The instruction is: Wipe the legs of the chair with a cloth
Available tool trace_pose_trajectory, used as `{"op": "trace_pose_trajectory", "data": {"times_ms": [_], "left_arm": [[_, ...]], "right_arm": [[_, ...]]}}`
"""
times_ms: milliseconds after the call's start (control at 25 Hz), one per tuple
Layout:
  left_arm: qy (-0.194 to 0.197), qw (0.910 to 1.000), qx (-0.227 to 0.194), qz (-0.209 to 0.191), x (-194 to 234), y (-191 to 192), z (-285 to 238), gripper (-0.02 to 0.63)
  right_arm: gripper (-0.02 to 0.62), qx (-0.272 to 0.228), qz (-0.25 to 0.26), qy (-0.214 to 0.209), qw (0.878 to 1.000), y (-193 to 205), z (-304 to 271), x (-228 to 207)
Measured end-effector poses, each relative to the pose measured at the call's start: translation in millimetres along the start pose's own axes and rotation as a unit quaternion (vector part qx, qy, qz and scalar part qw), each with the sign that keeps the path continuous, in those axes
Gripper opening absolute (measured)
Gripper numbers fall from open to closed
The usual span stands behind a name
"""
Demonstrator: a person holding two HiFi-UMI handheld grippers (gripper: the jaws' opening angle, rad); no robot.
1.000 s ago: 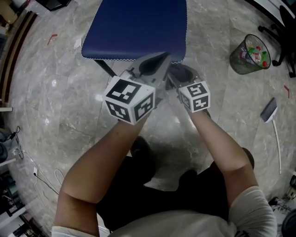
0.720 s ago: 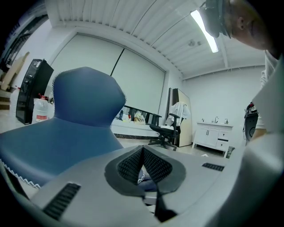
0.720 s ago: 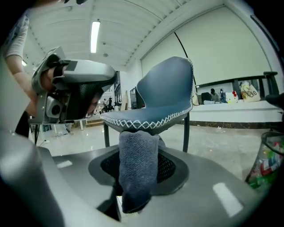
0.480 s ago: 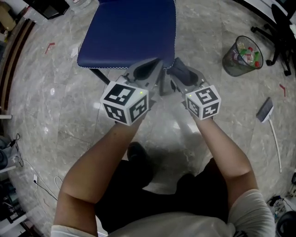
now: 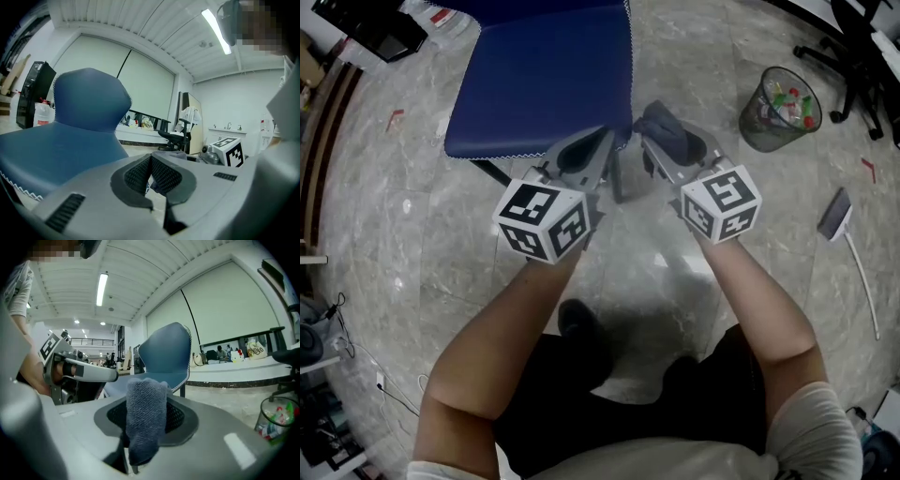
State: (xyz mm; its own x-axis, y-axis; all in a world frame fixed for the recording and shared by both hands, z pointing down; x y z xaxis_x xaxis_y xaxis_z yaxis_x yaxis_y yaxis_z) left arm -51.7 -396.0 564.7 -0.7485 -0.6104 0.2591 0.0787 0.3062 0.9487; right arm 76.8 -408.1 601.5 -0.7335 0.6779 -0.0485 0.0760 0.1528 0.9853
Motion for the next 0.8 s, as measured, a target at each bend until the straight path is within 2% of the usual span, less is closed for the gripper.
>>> {"op": "trace_pose_trajectory", "data": {"times_ms": [800], "left_arm": [[0.003,0.9999,0.010,-0.007,-2,5,-9,0.005]], "right_arm": [[0.137,-0.016,0.004,-0.001,1.000,-14,8,-1]]}}
Point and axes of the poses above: the fingertips, and each gripper's own axes: z backward along the fingers, x to its left, y out of its underside, the point moved 5 cm from there along z, backward along the fingers, and after that the axes turned 2 degrees about z, right-handed, at the moved point
